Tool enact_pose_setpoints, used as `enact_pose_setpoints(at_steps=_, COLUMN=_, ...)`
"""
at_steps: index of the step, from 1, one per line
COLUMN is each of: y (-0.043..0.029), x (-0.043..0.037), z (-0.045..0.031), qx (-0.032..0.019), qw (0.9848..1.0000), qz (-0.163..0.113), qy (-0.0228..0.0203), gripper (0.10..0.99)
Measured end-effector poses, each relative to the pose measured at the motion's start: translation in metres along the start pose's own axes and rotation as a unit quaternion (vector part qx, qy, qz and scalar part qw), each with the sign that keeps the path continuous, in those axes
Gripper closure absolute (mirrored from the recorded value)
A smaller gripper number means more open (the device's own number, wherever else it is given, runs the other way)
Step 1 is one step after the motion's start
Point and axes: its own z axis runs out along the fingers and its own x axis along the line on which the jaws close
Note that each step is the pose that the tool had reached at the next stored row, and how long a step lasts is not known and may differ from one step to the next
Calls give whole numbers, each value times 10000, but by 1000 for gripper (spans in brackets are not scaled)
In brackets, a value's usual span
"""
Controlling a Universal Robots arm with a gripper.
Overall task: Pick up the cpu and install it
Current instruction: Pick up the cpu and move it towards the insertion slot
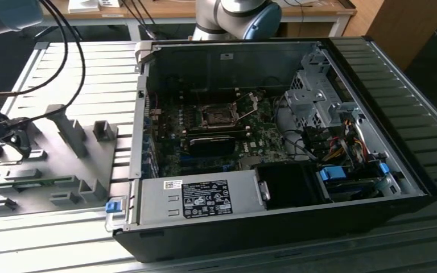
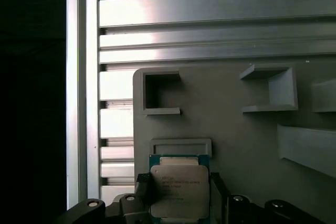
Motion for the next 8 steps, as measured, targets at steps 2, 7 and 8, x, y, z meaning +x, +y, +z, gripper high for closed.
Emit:
enact_pose_setpoints(at_steps=2, y=1, x=1, z=-18, qx=0, qw=10000, qz=0, qy=0, gripper=549)
enact_pose_setpoints(at_steps=7, y=4, x=3, z=-54, qx=0, qw=10000, qz=0, qy=0, gripper=549)
enact_pose_setpoints(at_steps=8, y=4, x=3, z=-59, qx=0, qw=10000, qz=0, qy=0, gripper=549)
